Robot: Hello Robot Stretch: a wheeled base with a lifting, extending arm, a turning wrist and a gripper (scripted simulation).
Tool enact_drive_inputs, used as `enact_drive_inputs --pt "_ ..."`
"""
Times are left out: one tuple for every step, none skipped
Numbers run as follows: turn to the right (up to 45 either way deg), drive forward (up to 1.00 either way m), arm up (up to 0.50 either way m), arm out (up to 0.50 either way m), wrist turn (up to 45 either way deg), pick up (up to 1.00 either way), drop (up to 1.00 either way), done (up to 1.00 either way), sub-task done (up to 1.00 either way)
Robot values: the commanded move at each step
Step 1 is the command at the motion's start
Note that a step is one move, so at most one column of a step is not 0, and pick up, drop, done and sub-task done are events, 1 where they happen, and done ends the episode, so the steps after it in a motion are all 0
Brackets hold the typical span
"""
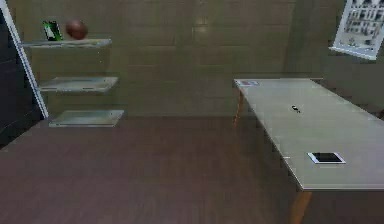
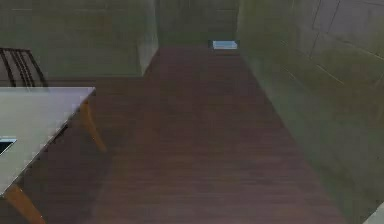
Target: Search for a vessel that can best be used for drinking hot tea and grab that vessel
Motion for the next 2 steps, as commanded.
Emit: enact_drive_inputs --pt "-45.0 0.0 0.0 0.0 0.0 0.0 0.0 0.0 0.0" --pt "-18.0 0.0 0.0 0.0 0.0 0.0 0.0 0.0 0.0"
